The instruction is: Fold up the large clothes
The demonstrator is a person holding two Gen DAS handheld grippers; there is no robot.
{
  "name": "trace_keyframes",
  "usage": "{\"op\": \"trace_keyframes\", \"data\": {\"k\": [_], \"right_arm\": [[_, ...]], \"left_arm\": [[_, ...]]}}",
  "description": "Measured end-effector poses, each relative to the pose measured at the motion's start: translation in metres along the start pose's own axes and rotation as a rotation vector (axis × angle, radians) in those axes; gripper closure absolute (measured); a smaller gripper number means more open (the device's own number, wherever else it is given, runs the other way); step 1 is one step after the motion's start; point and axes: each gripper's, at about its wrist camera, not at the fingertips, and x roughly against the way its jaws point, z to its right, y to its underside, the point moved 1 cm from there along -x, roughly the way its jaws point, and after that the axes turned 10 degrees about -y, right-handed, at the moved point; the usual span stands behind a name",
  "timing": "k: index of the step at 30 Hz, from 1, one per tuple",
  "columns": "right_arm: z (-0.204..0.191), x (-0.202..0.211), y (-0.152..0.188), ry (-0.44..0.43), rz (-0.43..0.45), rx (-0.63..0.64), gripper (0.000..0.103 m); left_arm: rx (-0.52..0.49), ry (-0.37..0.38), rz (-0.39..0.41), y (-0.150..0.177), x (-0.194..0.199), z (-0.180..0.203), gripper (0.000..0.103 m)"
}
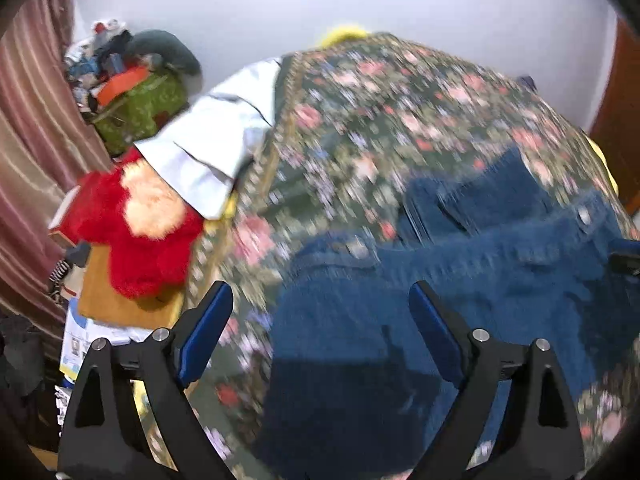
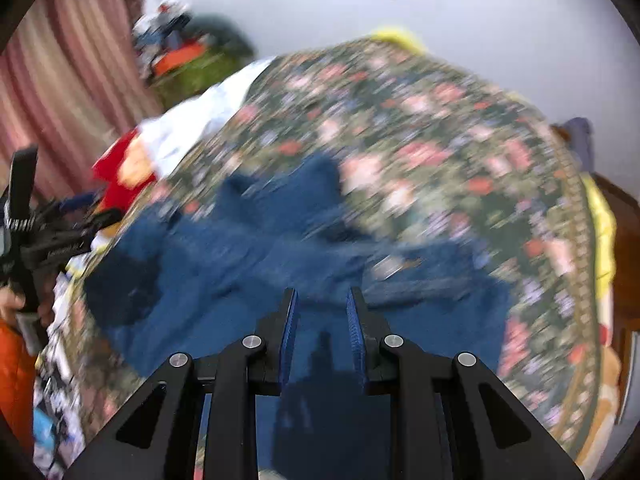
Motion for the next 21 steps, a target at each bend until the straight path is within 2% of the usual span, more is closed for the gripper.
{"op": "trace_keyframes", "data": {"k": [2,4,7,8,10,12,14,16,18,21], "right_arm": [[-0.013,-0.021,0.013,-0.037,-0.072,0.018,0.083],[-0.023,-0.039,0.025,-0.025,-0.131,0.037,0.083],[-0.031,-0.073,0.050,0.013,-0.265,0.082,0.083],[-0.032,-0.072,0.056,0.028,-0.258,0.105,0.083],[-0.033,-0.061,0.065,0.038,-0.228,0.157,0.083],[-0.030,-0.048,0.071,0.061,-0.220,0.183,0.083],[-0.022,-0.033,0.077,0.115,-0.202,0.204,0.083],[-0.010,-0.021,0.080,0.082,-0.190,0.177,0.083],[0.006,-0.008,0.083,0.032,-0.188,0.099,0.083],[0.023,0.010,0.089,0.088,-0.172,0.065,0.083]], "left_arm": [[-0.045,0.001,-0.036,0.019,-0.006,0.011,0.013],[-0.088,-0.010,-0.068,0.036,-0.014,0.021,0.013],[-0.151,-0.107,-0.097,0.064,-0.028,0.024,0.011],[-0.161,-0.113,-0.104,0.074,-0.034,0.019,0.009],[-0.095,-0.039,-0.105,0.085,-0.033,0.002,0.005],[-0.042,0.001,-0.117,0.089,-0.031,-0.012,0.003],[0.013,-0.019,-0.111,0.092,-0.028,-0.026,0.000],[0.059,0.004,-0.122,0.096,-0.027,-0.034,0.000],[0.086,0.004,-0.130,0.101,-0.024,-0.037,0.000],[0.079,-0.055,-0.101,0.106,-0.013,-0.037,0.000]]}}
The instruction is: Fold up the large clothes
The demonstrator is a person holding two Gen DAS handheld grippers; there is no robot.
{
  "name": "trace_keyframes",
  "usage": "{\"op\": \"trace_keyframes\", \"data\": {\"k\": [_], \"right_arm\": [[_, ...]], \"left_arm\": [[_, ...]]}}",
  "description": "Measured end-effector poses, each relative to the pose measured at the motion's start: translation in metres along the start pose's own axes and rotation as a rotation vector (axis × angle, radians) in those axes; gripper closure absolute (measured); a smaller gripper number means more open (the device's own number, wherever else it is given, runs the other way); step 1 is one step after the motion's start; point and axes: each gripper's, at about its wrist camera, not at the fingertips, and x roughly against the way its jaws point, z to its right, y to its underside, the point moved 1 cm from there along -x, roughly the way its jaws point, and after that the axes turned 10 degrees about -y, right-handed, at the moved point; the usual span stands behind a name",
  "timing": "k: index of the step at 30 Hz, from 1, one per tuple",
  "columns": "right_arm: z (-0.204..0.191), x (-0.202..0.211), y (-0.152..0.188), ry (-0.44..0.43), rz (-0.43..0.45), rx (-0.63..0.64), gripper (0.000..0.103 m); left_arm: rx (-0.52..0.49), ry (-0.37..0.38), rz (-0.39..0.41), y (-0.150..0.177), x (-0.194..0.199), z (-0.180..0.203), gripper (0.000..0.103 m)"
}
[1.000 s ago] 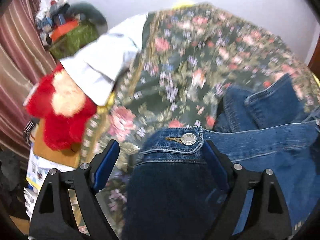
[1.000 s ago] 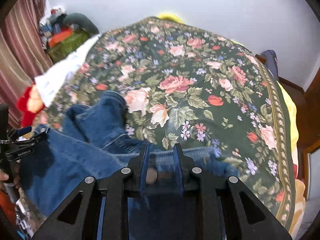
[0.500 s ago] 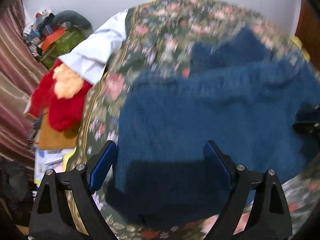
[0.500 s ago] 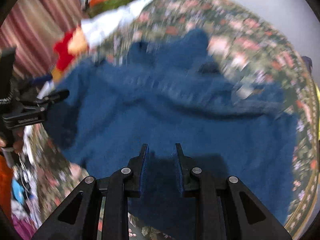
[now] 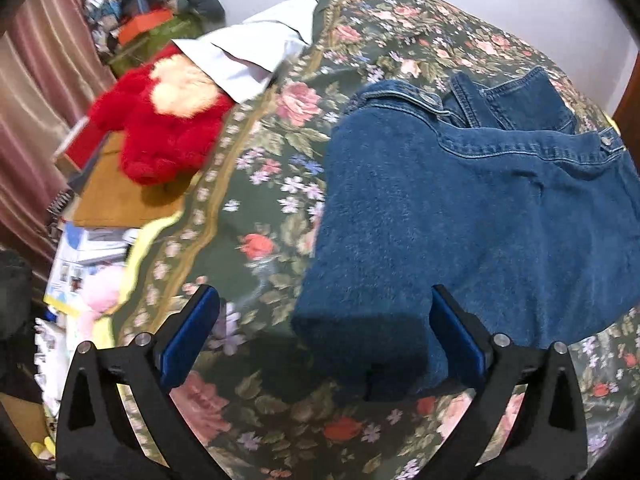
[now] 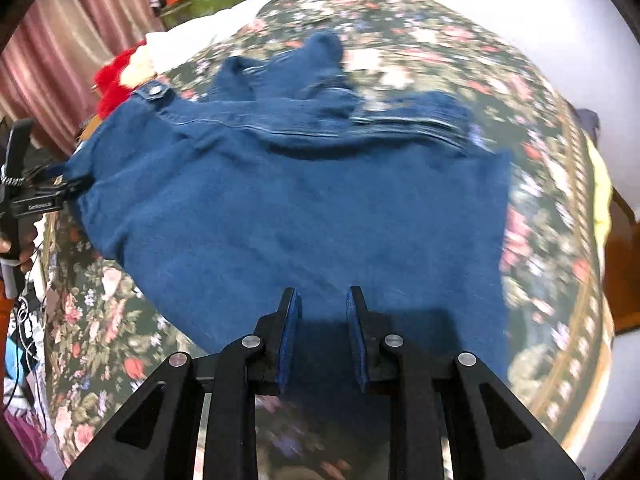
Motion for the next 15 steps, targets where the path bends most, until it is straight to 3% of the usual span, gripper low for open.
{"op": "trace_keyframes", "data": {"k": [3,7,9,15], "right_arm": [[0.017,0.011,0.010,0.052,0.003,-0.012,0.083],[0.036,0.030,0.029,0.084,0.021,-0.053,0.083],[0.040,0.040,0.036,0.079,0.022,-0.076,0.083],[0.037,0.061,0.054,0.205,0.001,-0.098,0.083]], "left_arm": [[-0.018,-0.077,0.023,0.004,0.004,-0.008,0.000],[0.046,-0.037,-0.006,0.012,0.006,-0.030,0.000],[0.088,-0.052,-0.008,0.016,0.013,-0.039,0.000],[0.199,-0.100,0.054,0.027,0.055,-0.060,0.000]]}}
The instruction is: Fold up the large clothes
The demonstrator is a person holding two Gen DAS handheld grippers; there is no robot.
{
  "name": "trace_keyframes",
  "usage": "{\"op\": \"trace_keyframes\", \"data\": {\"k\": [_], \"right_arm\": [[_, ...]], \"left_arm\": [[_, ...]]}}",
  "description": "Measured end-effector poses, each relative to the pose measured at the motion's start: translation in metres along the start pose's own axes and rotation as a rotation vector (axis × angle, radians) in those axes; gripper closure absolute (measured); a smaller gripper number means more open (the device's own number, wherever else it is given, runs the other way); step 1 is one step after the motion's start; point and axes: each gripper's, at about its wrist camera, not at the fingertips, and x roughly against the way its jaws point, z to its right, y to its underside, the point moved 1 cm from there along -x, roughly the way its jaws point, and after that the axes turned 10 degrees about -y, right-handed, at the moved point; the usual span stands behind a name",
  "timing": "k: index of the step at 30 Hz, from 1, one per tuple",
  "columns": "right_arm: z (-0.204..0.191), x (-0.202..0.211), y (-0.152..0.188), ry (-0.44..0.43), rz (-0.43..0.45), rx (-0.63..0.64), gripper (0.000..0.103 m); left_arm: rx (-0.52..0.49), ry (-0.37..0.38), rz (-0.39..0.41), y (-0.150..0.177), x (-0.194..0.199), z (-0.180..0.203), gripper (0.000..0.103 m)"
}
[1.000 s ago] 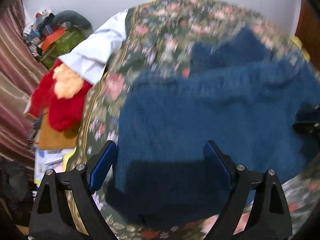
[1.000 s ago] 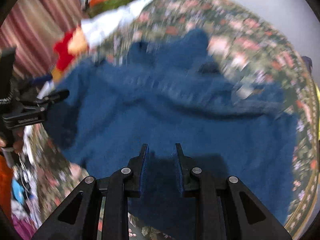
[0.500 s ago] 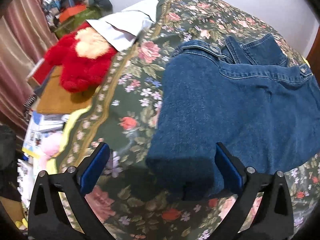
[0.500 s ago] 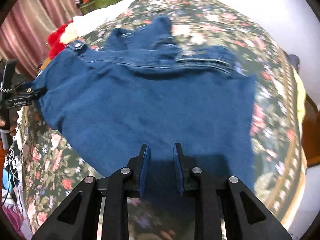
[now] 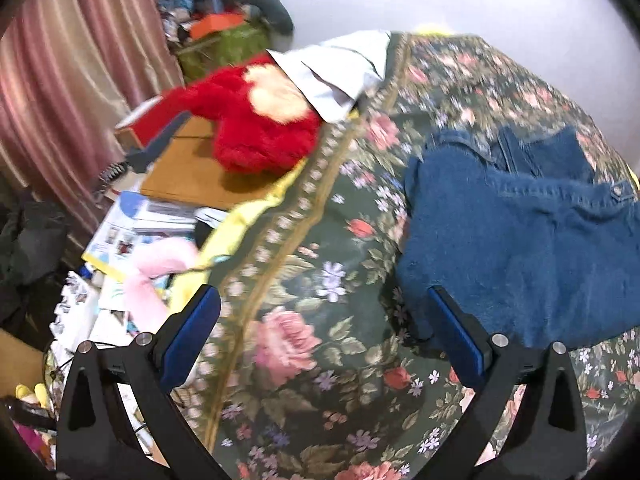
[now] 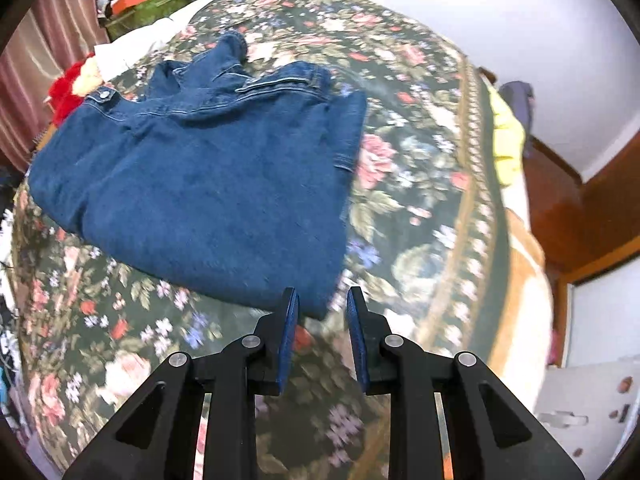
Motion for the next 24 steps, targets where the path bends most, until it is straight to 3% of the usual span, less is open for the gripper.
{"op": "trace_keyframes", "data": {"k": [8,11,17,24], "right_arm": [[-0.028,0.038,-0.005,0.036,0.102,0.073,0.082],[-0.044,0.045,-0.015,0.002,0.142,0.090,0.082],[-0.086,0.031,-0.041,-0.093,0.152,0.119,0.082],[-0.124,-0.035,-0.060,-0.155,0.023,0.166,0.082]], "left_arm": [[0.109,0.105,0.090,0.009,0.047,-0.006,0.000],[0.149,0.165,0.073,0.017,0.049,0.008,0.000],[0.201,0.317,-0.033,0.038,0.026,0.045,0.000],[0.408,0.565,-0.236,0.051,-0.027,0.068,0.000]]}}
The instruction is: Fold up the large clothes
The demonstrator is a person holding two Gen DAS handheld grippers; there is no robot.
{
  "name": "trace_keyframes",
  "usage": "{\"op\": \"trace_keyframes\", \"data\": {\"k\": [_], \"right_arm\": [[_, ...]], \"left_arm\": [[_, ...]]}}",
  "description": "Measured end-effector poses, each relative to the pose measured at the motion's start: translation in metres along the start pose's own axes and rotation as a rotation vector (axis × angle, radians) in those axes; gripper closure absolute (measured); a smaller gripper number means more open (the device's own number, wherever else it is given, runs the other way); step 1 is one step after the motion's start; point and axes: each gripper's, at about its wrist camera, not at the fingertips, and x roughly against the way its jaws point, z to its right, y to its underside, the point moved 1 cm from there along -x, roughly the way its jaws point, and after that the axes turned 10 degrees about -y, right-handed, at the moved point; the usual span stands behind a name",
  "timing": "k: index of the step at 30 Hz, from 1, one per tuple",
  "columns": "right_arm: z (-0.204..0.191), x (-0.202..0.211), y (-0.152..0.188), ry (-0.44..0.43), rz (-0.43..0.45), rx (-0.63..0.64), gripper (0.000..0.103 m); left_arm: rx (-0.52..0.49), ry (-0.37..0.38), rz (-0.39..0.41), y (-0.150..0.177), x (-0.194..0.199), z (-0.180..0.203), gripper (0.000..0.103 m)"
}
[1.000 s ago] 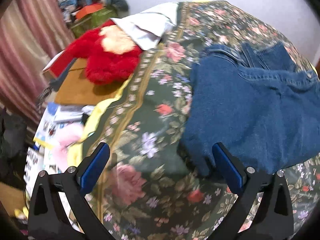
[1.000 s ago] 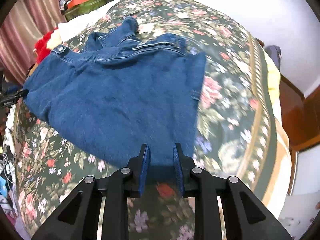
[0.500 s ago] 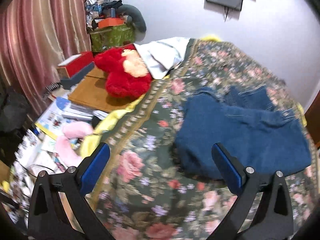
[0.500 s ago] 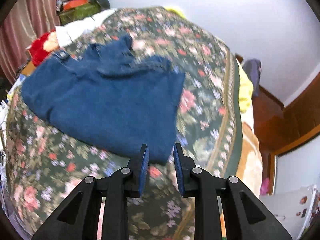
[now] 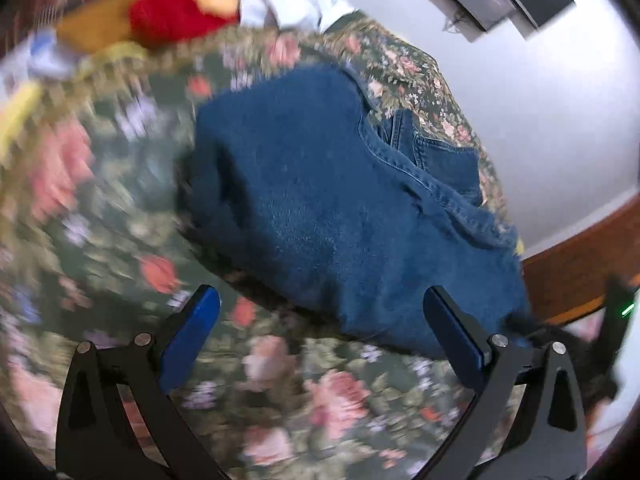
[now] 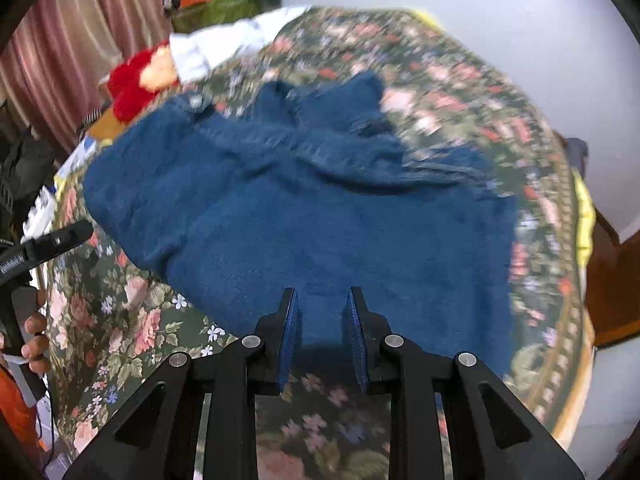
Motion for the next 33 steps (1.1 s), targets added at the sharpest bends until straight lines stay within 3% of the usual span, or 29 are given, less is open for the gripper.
{"op": "trace_keyframes", "data": {"k": [4,6,10,12,14,16,17,19,24,29,31,33], "right_arm": [[0.003,-0.039,-0.002,-0.029,-0.074,-0.004,0.082],[0.006,-0.040,-0.002,-0.038,-0.044,-0.001,0.082],[0.013,-0.044,-0.003,-0.091,-0.037,-0.026,0.082],[0.017,-0.046,-0.004,-0.113,-0.026,-0.037,0.081],[0.021,-0.048,-0.004,-0.142,-0.012,-0.054,0.080],[0.026,-0.047,-0.004,-0.170,-0.005,-0.079,0.080],[0.026,-0.047,-0.004,-0.183,-0.007,-0.090,0.080],[0.029,-0.045,-0.005,-0.212,-0.013,-0.120,0.080],[0.023,-0.038,-0.012,-0.284,-0.065,-0.174,0.080],[-0.009,-0.030,-0.036,-0.387,-0.028,-0.146,0.080],[-0.029,-0.039,-0.046,-0.438,-0.038,-0.137,0.080],[-0.052,-0.064,-0.052,-0.478,-0.107,-0.123,0.080]], "left_arm": [[0.143,0.106,-0.074,-0.012,-0.032,-0.013,0.007],[0.175,0.137,-0.092,-0.019,-0.043,-0.015,0.009],[0.198,0.137,-0.083,-0.032,-0.059,-0.008,0.009],[0.192,0.098,-0.056,-0.038,-0.064,0.000,0.010],[0.172,0.015,0.004,-0.041,-0.063,0.011,0.020],[0.115,-0.104,0.049,-0.043,-0.062,0.023,0.049],[0.068,-0.166,0.080,-0.045,-0.058,0.030,0.053],[0.013,-0.181,0.104,-0.049,-0.050,0.037,0.059],[-0.055,-0.184,0.185,-0.052,-0.009,0.051,0.064],[-0.188,-0.242,0.343,-0.039,0.043,0.074,0.065],[-0.226,-0.268,0.372,-0.034,0.054,0.076,0.065],[-0.249,-0.291,0.383,-0.035,0.060,0.074,0.065]]}}
